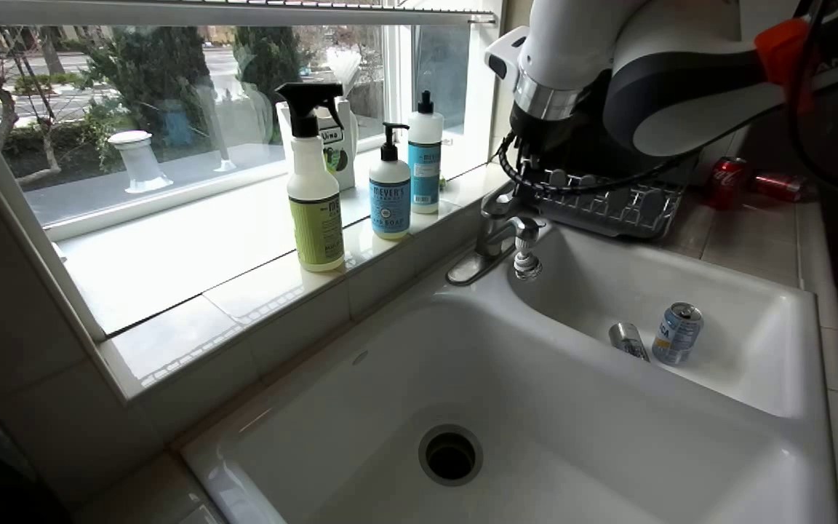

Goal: Push the faucet to the left then push the faucet handle upwards.

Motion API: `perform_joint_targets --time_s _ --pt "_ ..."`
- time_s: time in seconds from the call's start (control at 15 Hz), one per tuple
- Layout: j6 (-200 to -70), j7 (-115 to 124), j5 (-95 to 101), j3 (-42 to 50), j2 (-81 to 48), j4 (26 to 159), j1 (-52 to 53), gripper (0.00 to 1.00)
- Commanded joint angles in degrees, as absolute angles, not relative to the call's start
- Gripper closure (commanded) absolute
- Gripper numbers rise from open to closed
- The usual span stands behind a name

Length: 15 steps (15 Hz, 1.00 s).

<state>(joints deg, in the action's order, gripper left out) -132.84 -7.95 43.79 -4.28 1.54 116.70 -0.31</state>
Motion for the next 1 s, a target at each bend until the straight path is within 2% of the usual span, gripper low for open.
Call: perform_joint_targets --time_s 0.0,0.93 --pt "-133.6 -7.7 46.0 -2.9 -1.0 112.8 -0.1 0.00" --pt "-133.0 -5.8 48.5 -2.0 -2.0 109.0 -0.4 0.00"
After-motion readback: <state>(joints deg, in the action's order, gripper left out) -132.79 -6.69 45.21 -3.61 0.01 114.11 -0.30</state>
